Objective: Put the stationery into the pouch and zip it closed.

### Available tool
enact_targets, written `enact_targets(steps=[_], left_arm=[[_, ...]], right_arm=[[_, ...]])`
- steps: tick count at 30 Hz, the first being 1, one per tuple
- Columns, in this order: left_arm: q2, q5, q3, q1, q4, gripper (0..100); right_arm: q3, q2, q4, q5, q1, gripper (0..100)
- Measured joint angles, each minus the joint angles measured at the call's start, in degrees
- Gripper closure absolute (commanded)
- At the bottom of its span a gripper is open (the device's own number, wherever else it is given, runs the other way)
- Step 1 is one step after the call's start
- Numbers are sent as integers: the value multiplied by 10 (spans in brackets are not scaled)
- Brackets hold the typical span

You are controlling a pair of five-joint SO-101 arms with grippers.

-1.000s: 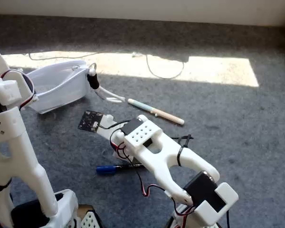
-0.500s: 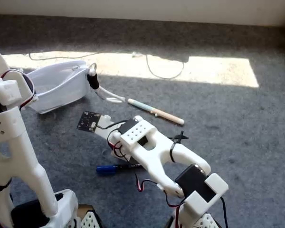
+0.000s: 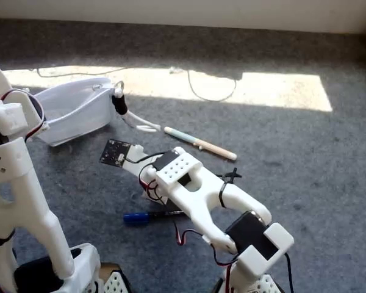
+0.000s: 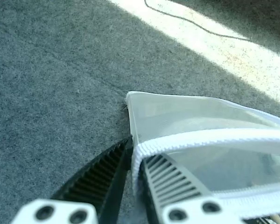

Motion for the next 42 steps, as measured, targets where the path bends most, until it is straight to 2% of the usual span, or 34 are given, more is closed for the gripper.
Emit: enact_targets(steps=[19, 22, 36, 42], left_arm=[[0, 0, 0, 0, 0, 993], [0, 0, 0, 17, 0, 993], [0, 0, 0, 135, 1, 993], [0, 0, 0, 137, 1, 993]], right_arm=[[142, -345, 2, 0, -29, 969], [158, -407, 2, -2, -29, 969], [164, -629, 1, -158, -29, 969], [164, -679, -106, -198, -29, 969]])
